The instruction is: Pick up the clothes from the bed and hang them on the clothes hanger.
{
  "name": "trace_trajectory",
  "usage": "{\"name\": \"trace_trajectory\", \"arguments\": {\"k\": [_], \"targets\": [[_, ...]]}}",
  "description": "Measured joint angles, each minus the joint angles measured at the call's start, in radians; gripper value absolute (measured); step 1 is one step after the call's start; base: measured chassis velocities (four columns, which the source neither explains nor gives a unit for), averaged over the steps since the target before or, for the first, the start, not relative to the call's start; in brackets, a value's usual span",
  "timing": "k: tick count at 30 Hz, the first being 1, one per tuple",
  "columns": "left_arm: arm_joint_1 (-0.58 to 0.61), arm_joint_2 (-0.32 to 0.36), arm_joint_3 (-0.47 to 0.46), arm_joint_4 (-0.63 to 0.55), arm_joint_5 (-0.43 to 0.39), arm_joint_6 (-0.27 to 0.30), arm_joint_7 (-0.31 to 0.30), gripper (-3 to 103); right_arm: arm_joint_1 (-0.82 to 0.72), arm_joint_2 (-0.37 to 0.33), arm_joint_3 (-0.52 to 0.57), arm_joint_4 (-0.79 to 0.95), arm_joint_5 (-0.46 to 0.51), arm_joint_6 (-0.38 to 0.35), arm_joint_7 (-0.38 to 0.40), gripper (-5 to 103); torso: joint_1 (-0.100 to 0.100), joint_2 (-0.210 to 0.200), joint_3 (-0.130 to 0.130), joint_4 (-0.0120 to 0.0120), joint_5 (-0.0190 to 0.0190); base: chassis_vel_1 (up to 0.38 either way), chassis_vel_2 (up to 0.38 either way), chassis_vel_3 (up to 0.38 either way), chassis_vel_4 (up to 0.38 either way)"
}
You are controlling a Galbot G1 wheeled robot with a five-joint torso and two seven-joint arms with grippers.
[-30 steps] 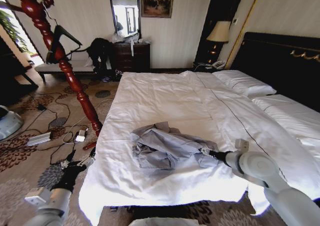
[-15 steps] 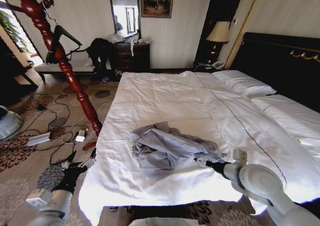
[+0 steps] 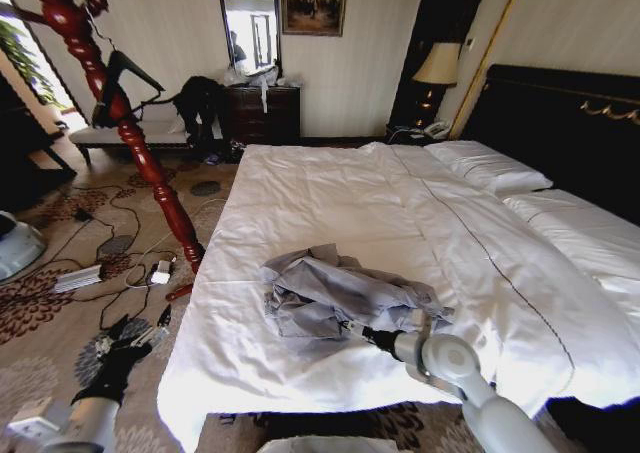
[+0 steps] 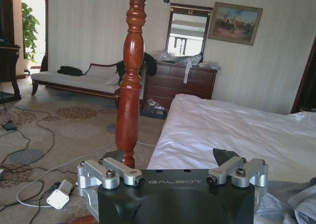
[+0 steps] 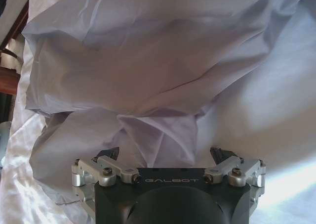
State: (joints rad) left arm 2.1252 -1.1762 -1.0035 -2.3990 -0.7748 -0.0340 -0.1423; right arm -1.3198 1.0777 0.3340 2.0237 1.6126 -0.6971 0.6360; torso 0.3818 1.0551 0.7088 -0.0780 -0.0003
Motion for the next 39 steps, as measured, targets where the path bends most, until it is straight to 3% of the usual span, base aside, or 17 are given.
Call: {"name": "trace_trajectory", "arguments": {"k": [8, 11, 20, 26, 33, 36, 37, 39], "targets": [[-0.015, 0.001, 0.003, -0.001, 0.003, 0.014, -0.017, 100, 0.041, 0.117, -0.046, -0.039, -0.008, 0.037, -0.029, 96, 0.000, 0.000, 0.000, 0.0001, 0.0002, 0.000, 0.000, 0.000, 0.000], [-0.014, -0.001, 0.002, 0.001, 0.003, 0.014, -0.018, 100, 0.069, 0.164, -0.052, -0.057, -0.007, 0.053, -0.032, 100, 0.000, 0.000, 0.000, 0.0000, 0.0000, 0.000, 0.000, 0.000, 0.000], [-0.013, -0.002, -0.006, 0.006, 0.002, 0.012, -0.017, 100, 0.167, 0.232, -0.117, -0.138, -0.062, 0.065, -0.016, 97, 0.000, 0.000, 0.000, 0.0001, 0.0002, 0.000, 0.000, 0.000, 0.000], [-0.010, -0.009, -0.010, 0.011, 0.000, 0.004, -0.013, 100, 0.166, 0.225, -0.132, -0.135, -0.077, 0.066, -0.009, 82, 0.000, 0.000, 0.000, 0.0001, 0.0003, 0.000, 0.000, 0.000, 0.000], [-0.017, -0.012, 0.001, 0.020, 0.001, -0.002, -0.011, 100, 0.133, 0.197, -0.139, -0.108, -0.087, 0.057, -0.012, 49, 0.000, 0.000, 0.000, 0.0000, 0.0002, 0.000, 0.000, 0.000, 0.000], [-0.017, -0.008, -0.004, 0.019, 0.000, -0.003, -0.011, 100, 0.137, 0.198, -0.138, -0.104, -0.087, 0.058, -0.012, 44, 0.000, 0.000, 0.000, 0.0000, 0.0002, 0.000, 0.000, 0.000, 0.000], [-0.016, -0.006, -0.010, 0.018, -0.004, -0.003, -0.011, 100, 0.140, 0.197, -0.138, -0.101, -0.084, 0.059, -0.012, 33, 0.000, 0.000, 0.000, 0.0001, 0.0002, 0.000, 0.000, 0.000, 0.000], [-0.015, -0.006, -0.013, 0.017, -0.007, -0.003, -0.011, 100, 0.141, 0.197, -0.139, -0.099, -0.083, 0.060, -0.012, 33, 0.000, 0.000, 0.000, 0.0001, 0.0002, 0.000, 0.000, 0.000, 0.000]]}}
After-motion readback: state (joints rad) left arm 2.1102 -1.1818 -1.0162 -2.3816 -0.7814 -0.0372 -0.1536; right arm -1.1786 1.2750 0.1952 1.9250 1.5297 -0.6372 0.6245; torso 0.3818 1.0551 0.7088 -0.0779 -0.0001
